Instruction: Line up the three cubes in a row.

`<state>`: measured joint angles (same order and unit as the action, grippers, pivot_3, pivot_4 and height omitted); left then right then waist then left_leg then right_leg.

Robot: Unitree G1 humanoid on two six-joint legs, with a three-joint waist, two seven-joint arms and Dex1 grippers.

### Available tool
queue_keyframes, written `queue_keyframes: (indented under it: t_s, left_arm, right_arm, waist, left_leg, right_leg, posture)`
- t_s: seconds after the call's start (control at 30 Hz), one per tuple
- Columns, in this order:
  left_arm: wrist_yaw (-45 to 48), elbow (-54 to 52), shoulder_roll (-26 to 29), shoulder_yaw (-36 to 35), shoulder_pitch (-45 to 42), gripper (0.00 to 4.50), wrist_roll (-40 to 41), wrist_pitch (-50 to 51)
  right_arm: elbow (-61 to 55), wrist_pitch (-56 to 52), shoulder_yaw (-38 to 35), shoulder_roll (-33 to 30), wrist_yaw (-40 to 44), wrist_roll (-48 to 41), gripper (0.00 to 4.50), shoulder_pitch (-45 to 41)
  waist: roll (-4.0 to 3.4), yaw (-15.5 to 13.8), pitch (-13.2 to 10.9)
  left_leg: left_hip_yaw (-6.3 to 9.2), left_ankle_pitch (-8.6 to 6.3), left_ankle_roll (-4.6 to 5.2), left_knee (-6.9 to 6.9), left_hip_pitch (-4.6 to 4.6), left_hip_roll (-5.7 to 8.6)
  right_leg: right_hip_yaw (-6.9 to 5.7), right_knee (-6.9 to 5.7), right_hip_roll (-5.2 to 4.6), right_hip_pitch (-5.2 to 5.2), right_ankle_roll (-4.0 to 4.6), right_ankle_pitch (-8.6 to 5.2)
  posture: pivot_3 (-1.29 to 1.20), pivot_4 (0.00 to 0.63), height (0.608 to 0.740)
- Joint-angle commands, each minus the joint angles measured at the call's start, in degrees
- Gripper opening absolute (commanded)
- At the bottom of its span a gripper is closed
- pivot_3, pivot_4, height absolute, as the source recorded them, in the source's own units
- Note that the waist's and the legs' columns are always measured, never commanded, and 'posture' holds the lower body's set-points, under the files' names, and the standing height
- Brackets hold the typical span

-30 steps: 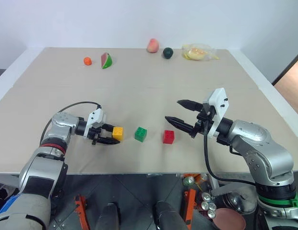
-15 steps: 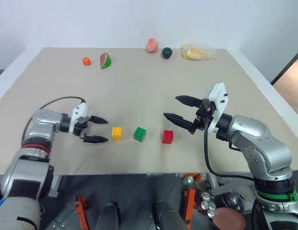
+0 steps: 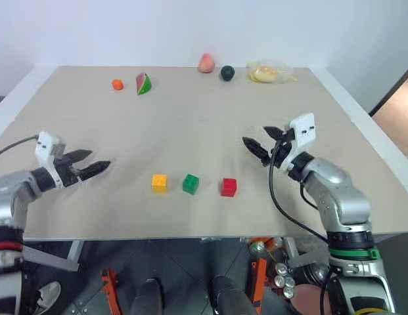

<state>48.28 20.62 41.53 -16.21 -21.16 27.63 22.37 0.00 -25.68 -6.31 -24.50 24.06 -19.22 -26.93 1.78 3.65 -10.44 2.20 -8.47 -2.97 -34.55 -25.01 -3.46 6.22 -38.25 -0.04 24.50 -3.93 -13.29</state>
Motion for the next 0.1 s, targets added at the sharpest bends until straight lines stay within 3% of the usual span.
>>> queue_keyframes:
  t_s: [0.03,0.1]
  left_arm:
    - [-10.3,-12.0,-4.8,-4.7,3.7,4.39,2.8,3.7]
    - [-14.9,-15.2,-8.5,-5.2,5.4,4.39,3.2,5.4]
  right_arm:
    - [1.2,3.1,-2.7,2.5,-5.7,2.1,3.89,0.4]
    - [3.5,4.7,-3.1,4.0,-8.0,3.5,3.89,0.8]
  waist:
    - [0.00,-0.1,0.0]
    - [0.00,-0.2,0.0]
  left_leg:
    - [0.00,0.00,0.00,0.02,-0.02,0.00]
    - [0.00,0.01,0.00,0.01,-0.01,0.00]
  right_leg:
    - [0.02,0.00,0.00,0.04,0.00,0.01]
    - [0.01,0.00,0.03,0.05,0.01,0.06]
  posture:
    - [0.00,0.150,0.740]
    - [0.00,0.150,0.740]
